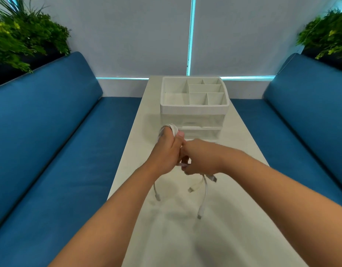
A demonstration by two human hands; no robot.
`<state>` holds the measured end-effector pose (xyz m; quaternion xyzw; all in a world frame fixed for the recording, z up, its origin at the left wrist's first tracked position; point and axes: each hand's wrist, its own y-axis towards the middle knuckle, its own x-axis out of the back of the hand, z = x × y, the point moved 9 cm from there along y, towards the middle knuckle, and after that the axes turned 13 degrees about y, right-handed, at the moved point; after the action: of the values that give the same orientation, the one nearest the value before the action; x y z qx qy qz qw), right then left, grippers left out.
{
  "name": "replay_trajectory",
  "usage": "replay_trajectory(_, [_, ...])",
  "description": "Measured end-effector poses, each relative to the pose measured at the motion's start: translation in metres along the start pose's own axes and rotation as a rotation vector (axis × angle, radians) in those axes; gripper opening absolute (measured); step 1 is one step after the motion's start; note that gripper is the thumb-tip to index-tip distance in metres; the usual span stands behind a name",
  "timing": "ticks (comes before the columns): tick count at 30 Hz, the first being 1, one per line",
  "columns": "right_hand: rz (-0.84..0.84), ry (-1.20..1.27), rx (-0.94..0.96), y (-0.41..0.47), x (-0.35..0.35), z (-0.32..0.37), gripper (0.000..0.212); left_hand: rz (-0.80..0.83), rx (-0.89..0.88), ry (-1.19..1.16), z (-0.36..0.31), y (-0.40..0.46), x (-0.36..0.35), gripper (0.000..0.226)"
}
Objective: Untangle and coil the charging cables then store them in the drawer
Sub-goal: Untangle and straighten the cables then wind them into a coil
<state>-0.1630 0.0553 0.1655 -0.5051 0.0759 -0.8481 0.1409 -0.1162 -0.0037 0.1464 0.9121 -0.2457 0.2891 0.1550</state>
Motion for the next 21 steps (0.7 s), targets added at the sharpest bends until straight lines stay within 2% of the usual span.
replay_trajectory(2, [0.043,-0.12,0.0,-0.005,0.008,0.0,0.011,0.145,0.004,0.034,-0.003,-0.004,-0.011,0.032])
replay_trajectory(4, [0.041,-0.195,0.005,-0.011,0.019,0.002,0.012,0.257,0.014,0.055,-0.008,-0.008,-0.018,0.045])
replay_trajectory(7, [-0.049,-0.334,0.075,-0.015,0.036,0.012,0.013,0.35,0.033,0.1,-0.015,-0.008,-0.022,0.073])
replay_trajectory(9, [-0.117,-0.419,0.129,-0.016,0.045,0.017,0.012,0.394,0.066,0.068,-0.017,-0.006,-0.024,0.083])
replay_trajectory(13, [-0.125,-0.453,0.125,-0.014,0.059,0.007,0.021,0.531,0.117,0.055,-0.013,-0.008,-0.026,0.104])
replay_trajectory(21, [-0.151,-0.682,0.245,-0.015,0.069,0.017,0.025,0.716,0.137,-0.143,-0.022,-0.016,-0.023,0.106])
